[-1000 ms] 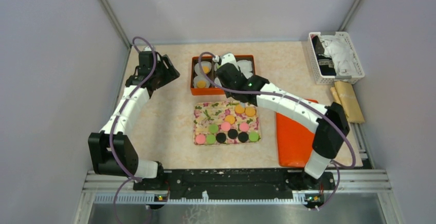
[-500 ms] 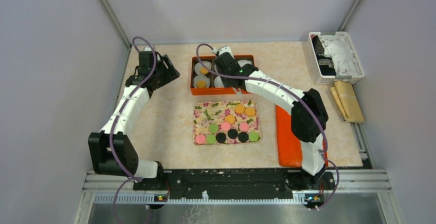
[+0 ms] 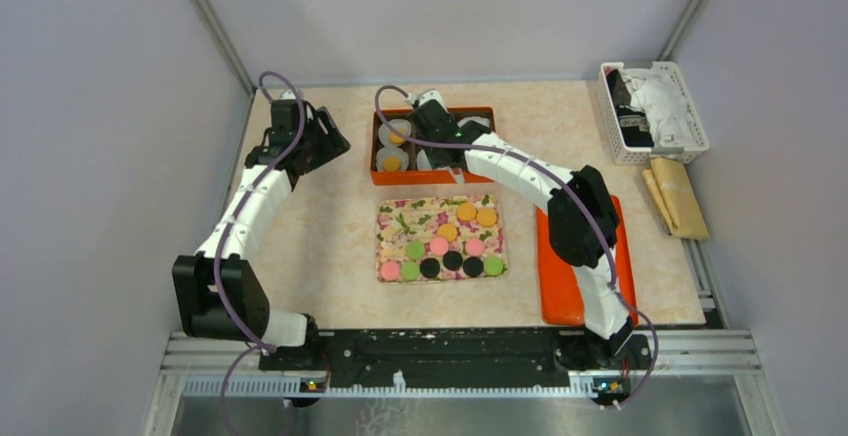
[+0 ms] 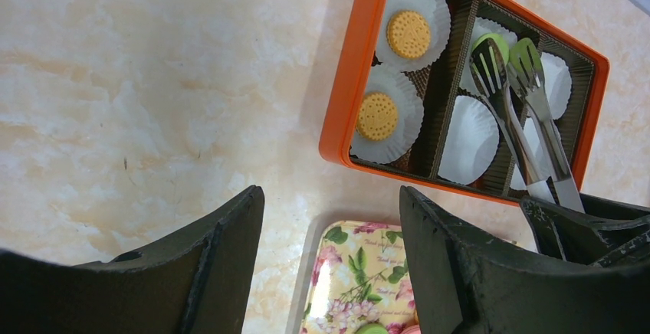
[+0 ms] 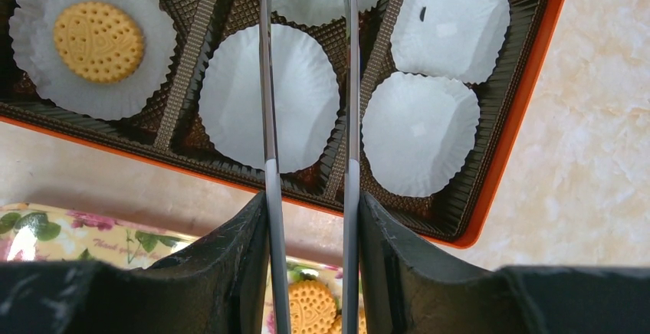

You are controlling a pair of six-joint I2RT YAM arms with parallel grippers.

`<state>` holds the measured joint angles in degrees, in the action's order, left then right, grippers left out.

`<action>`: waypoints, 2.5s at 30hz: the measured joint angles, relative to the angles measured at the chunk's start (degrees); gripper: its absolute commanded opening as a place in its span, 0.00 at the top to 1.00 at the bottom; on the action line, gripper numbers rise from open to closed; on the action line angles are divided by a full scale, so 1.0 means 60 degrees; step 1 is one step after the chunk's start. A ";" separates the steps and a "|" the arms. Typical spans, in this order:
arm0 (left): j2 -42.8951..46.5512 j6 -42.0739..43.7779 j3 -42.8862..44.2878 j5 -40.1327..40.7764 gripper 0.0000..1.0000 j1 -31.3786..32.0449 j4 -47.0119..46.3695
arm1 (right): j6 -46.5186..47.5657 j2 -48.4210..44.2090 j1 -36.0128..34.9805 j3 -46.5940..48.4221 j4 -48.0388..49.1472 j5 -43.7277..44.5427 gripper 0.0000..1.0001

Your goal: Pack the cookies

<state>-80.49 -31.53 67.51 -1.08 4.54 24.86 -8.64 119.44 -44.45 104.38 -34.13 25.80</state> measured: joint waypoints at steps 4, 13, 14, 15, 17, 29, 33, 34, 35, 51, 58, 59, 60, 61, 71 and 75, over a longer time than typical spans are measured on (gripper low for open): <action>-0.0044 0.0004 0.0000 -0.0007 0.28 0.0000 -0.0004 | 0.0029 0.0000 0.0000 0.0091 0.0036 0.0007 0.60; -0.0076 0.0040 0.0000 -0.0084 0.28 0.0000 -0.0004 | 0.0091 0.0004 0.0000 0.0127 0.0113 0.0033 0.52; -0.0084 0.0047 0.0000 -0.0106 0.28 0.0000 -0.0004 | 0.0091 0.0007 0.0000 0.0127 0.0113 0.0044 0.52; -0.0098 0.0062 0.0000 -0.0138 0.28 0.0000 -0.0004 | 0.0087 0.0007 0.0000 0.0127 0.0113 0.0062 0.52; -0.0124 0.0073 0.0000 -0.0171 0.28 0.0000 0.0000 | 0.0091 0.0007 0.0000 0.0127 0.0113 0.0084 0.53; -0.0127 0.0098 0.0000 -0.0178 0.28 0.0000 -0.0004 | 0.0018 -0.0710 -0.0029 -0.0477 0.0244 0.0029 0.55; -0.0131 0.0095 0.0000 -0.0208 0.29 0.0000 -0.0004 | -0.0018 -0.2058 -0.0204 -0.1399 0.0259 -0.0004 0.55; -0.0131 0.0095 0.0000 -0.0229 0.29 0.0000 0.0000 | -0.0029 -0.2441 -0.0306 -0.1628 0.0259 0.0018 0.55; -0.0131 0.0091 0.0000 -0.0251 0.29 0.0000 -0.0004 | -0.0058 -0.2772 -0.0419 -0.1840 0.0262 0.0040 0.55; -0.0277 0.0047 0.0000 -0.0350 0.29 0.0266 0.0000 | -0.1290 -0.6309 -0.2718 -0.5686 -0.0630 0.0127 0.53; -0.0277 0.0025 0.0058 -0.0353 0.29 0.0528 0.0000 | -0.2368 -0.7238 -0.2754 -0.7042 -0.1155 0.0266 0.52; -0.0277 0.0022 0.0080 -0.0353 0.29 0.0554 0.0000 | -0.2524 -0.7308 -0.2754 -0.7191 -0.1184 0.0284 0.52; -0.0277 0.0022 0.0095 -0.0353 0.29 0.0572 0.0000 | -0.2623 -0.7340 -0.2754 -0.7333 -0.1209 0.0302 0.52; -0.0277 0.0022 0.0120 -0.0350 0.29 0.0590 -0.0004 | -0.2739 -0.7344 -0.2754 -0.7435 -0.1239 0.0313 0.52; -0.0277 0.0022 0.0131 -0.0335 0.28 0.0627 0.0000 | -0.3308 -0.7308 -0.2754 -0.8032 -0.1162 0.0470 0.52; -0.0277 0.0022 0.0131 -0.0313 0.28 0.0627 -0.0004 | -0.3377 -0.7107 -0.2754 -0.8102 -0.1024 0.0506 0.52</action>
<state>-82.15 -31.40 68.29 -2.96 8.29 24.84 -28.91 76.79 -60.97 55.77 -40.27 28.84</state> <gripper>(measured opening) 0.717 0.487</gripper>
